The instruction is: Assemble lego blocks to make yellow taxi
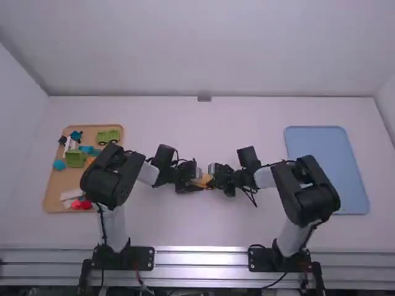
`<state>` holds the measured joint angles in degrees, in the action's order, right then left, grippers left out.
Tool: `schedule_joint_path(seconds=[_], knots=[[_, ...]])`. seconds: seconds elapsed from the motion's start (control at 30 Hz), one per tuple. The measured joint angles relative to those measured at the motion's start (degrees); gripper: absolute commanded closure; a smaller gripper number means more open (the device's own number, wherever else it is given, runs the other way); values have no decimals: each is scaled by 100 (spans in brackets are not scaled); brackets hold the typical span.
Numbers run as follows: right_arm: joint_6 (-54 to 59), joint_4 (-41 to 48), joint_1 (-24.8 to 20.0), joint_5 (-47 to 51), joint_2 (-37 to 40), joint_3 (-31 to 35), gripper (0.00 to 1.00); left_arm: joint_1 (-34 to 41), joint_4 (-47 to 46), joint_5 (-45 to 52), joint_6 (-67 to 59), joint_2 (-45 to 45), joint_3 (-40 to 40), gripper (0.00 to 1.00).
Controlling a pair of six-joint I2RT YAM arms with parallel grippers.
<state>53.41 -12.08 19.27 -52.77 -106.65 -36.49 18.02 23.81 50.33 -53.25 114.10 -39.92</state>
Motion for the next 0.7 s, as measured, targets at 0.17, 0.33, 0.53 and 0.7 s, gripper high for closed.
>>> schedule_joint_path(seconds=[0.17, 0.33, 0.53, 0.7], knots=[[-221, -13, -146, -234, -85, -9, 100, 0, 4, -2, 4, 0, 0, 70], [334, 46, -466, -787, -24, -7, 100, 0, 0, 4, 2, 0, 0, 71], [780, -96, -710, -1244, 450, -2, 100, 0, -2, 11, 2, 0, 0, 71], [422, -122, -387, -531, 487, -9, 100, 0, -2, 13, 2, 0, 0, 72]])
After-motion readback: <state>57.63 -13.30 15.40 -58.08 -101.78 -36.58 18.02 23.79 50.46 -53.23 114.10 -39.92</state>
